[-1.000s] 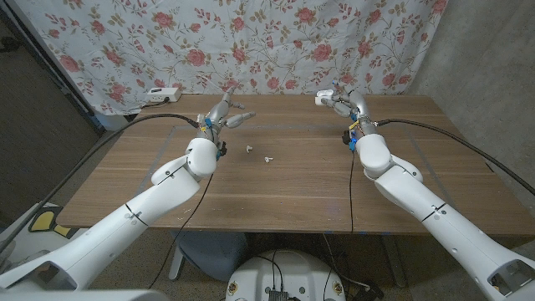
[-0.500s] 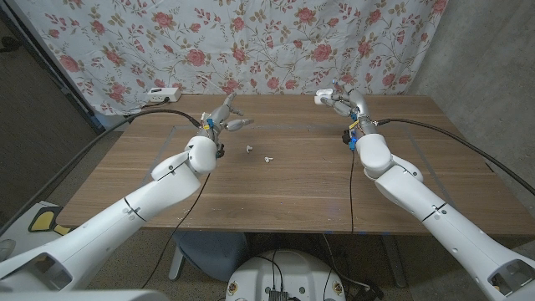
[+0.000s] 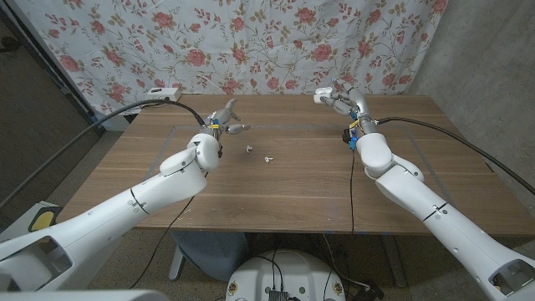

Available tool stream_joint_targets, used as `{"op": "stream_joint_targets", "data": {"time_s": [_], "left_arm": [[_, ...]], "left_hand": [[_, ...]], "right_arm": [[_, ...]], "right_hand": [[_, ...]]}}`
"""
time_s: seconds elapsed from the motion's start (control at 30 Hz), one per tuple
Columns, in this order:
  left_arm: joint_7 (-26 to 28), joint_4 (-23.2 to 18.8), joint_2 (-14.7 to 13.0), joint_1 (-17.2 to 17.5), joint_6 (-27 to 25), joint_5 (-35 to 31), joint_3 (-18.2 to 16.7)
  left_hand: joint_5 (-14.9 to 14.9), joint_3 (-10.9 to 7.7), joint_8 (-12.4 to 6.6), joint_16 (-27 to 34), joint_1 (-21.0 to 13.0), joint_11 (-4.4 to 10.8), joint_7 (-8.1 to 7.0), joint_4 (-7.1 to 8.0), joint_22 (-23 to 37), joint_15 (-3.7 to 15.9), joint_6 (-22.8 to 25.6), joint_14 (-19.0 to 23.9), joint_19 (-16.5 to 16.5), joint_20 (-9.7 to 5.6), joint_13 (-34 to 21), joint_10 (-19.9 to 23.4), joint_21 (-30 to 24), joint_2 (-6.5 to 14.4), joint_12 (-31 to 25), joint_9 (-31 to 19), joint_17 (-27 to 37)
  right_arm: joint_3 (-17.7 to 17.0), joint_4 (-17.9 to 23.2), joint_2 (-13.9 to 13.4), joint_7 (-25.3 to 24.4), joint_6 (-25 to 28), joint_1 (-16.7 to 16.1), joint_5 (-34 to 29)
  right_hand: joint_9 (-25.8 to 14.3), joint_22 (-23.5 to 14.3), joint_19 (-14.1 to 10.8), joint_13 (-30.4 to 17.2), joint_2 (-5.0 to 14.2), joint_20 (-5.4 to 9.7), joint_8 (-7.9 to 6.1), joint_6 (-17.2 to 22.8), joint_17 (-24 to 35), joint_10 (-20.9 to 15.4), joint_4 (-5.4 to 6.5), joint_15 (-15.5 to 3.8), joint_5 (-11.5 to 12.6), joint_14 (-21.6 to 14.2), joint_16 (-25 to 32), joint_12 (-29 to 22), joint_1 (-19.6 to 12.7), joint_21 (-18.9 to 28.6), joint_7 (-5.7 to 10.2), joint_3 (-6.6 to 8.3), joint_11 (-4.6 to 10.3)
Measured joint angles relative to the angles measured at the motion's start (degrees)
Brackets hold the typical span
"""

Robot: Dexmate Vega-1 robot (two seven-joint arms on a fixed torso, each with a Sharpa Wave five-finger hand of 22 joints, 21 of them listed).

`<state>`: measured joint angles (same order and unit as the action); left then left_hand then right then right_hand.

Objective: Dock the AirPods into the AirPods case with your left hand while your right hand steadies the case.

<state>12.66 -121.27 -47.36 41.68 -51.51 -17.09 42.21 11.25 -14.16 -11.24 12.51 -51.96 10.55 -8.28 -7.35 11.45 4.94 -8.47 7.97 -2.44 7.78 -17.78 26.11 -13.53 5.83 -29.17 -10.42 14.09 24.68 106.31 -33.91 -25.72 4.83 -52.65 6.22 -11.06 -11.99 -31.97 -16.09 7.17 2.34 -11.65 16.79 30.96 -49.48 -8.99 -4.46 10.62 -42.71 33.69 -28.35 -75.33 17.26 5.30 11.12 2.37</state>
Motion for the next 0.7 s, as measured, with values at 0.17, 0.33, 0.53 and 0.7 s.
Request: {"op": "stream_joint_targets", "data": {"time_s": [0.17,0.33,0.53,0.7], "left_arm": [[-1.29,0.01,-0.49,-0.59,-0.48,-1.60,0.87],[-3.79,-0.13,-1.66,-1.88,-2.04,-4.34,2.74],[-7.72,-0.74,-2.68,-5.10,-4.32,-10.40,7.82],[-10.86,-0.39,-2.65,-6.67,-5.50,-16.11,10.42]], "left_hand": [[0.00,0.00,0.00,0.00,0.41,0.00,0.00,0.00,0.00,0.09,0.00,-0.10,0.00,0.00,0.24,0.00,0.00,-0.41,0.38,0.00,0.00],[0.00,0.00,0.00,0.00,0.51,0.12,-0.01,0.00,0.00,0.09,0.00,-0.10,0.00,0.00,0.25,0.45,0.00,-0.45,0.38,0.00,-0.14],[0.00,0.00,-0.28,0.43,1.16,0.31,-0.83,0.00,-0.28,1.01,1.21,0.83,-0.33,-0.32,0.24,1.74,0.00,-0.57,0.38,0.00,-0.53],[-0.24,0.00,-0.28,0.43,1.45,0.11,-0.83,0.00,-0.28,1.01,1.21,0.83,-0.33,-0.32,0.24,1.94,0.00,-0.86,0.38,0.00,-0.54]], "right_arm": [[-0.07,0.22,-0.16,0.10,0.00,-0.01,0.00],[-0.11,0.48,-0.30,0.40,-0.01,-0.01,-0.01],[-0.11,0.72,-0.36,0.73,0.39,0.02,-0.03],[-0.11,0.80,-0.37,0.86,0.61,0.14,-0.03]], "right_hand": [[0.00,0.00,0.20,0.00,0.00,-0.20,0.00,0.00,0.20,0.00,0.00,0.00,-0.04,0.00,0.00,0.00,0.00,0.00,0.00,0.00,0.00],[0.00,0.00,0.19,0.00,-0.01,-0.20,0.00,0.00,0.26,0.00,0.00,0.00,-0.05,0.00,0.00,0.00,0.01,0.00,0.00,0.00,0.00],[0.00,0.00,0.19,0.00,-0.32,-0.20,0.00,0.00,0.53,0.00,0.00,0.00,-0.05,0.00,0.00,0.00,-0.30,0.00,0.00,0.00,0.00],[0.00,0.00,0.50,0.00,-0.31,-0.50,0.00,-0.01,0.53,0.00,0.00,0.00,-0.05,0.00,0.00,0.00,-0.31,0.00,0.00,0.00,0.00]]}}
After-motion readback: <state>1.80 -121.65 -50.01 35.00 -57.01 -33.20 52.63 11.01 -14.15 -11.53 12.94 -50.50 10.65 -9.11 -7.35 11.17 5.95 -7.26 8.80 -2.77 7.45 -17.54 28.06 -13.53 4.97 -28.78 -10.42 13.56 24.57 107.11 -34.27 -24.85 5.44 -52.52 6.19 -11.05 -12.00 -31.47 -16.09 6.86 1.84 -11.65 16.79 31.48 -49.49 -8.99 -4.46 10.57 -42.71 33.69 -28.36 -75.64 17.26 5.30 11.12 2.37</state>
